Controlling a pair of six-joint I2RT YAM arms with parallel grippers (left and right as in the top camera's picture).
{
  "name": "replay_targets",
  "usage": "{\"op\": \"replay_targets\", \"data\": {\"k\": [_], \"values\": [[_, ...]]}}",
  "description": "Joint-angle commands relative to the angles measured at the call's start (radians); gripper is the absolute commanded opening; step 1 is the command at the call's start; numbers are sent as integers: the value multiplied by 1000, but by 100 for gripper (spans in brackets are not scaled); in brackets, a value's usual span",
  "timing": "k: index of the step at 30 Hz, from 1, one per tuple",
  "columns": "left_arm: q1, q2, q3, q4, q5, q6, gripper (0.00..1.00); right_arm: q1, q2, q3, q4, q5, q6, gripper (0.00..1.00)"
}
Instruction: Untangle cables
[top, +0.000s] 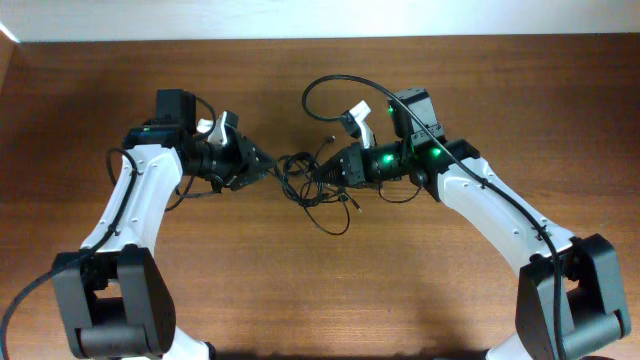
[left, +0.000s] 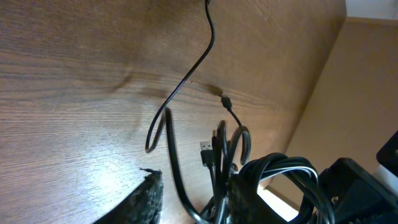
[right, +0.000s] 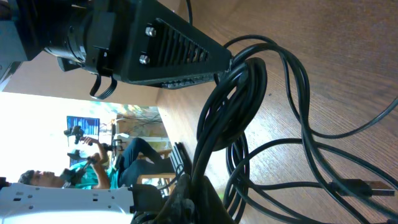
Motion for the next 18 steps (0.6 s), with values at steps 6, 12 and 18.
{"op": "replay_targets", "data": {"k": [6, 12, 18], "values": [[-3, 7, 4, 26, -25, -16, 29, 0, -30, 8, 7, -57, 5, 4], [-2, 7, 4, 26, -27, -35, 37, -1, -30, 8, 47, -57, 42, 4], [-2, 7, 4, 27, -60, -86, 34, -1, -30, 8, 68, -56, 63, 4]]}}
